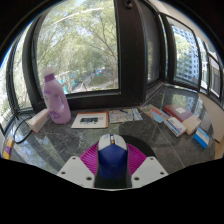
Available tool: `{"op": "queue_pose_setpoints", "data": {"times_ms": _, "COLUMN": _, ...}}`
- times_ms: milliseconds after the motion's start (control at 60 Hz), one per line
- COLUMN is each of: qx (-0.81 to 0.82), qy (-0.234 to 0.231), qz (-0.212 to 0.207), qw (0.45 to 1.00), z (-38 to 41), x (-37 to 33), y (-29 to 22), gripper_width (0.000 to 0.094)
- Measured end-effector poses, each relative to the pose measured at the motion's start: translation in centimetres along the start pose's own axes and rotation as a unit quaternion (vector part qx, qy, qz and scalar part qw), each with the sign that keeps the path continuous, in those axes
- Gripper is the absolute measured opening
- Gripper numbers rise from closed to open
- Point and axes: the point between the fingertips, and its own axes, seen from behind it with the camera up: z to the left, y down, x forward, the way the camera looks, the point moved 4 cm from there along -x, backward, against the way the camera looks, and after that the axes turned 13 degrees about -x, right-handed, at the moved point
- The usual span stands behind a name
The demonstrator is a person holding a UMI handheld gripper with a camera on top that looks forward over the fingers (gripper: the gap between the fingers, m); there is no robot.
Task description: Arrange mouse
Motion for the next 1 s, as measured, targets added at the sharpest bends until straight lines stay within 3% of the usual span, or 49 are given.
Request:
{"op": "queue_pose_setpoints", "data": {"times_ms": 233, "qx": -0.006, "qy": -0.003, "qz": 0.044, "qw": 0.999, "z": -0.7, "x": 3.0, "y": 4.7, "gripper_width": 0.0538}}
{"op": "queue_pose_setpoints", "data": {"times_ms": 267, "qx": -0.011, "qy": -0.006, "qz": 0.042, "qw": 0.999, "z": -0.8, "x": 2.7, "y": 4.5, "gripper_width": 0.0616}}
{"op": "queue_pose_setpoints", "data": {"times_ms": 333, "qx": -0.021, "qy": -0.001, "qz": 0.038, "qw": 0.999, "z": -1.0, "x": 1.6, "y": 3.7, "gripper_width": 0.0871}}
{"op": "queue_pose_setpoints", "data": {"times_ms": 383, "qx": -0.023, "qy": 0.007, "qz": 0.03, "qw": 0.999, "z": -1.3, "x": 0.4, "y": 3.1, "gripper_width": 0.0835}}
{"op": "queue_pose_setpoints", "data": {"times_ms": 617, "qx": -0.019, "qy": 0.031, "qz": 0.003, "qw": 0.999, "z": -1.1, "x": -9.9, "y": 0.2, "gripper_width": 0.0856}}
{"op": "queue_pose_setpoints", "data": {"times_ms": 1000, "qx": -0.033, "qy": 0.068, "qz": -0.031, "qw": 0.997, "z": 1.6, "x": -28.1, "y": 0.9, "gripper_width": 0.0853}}
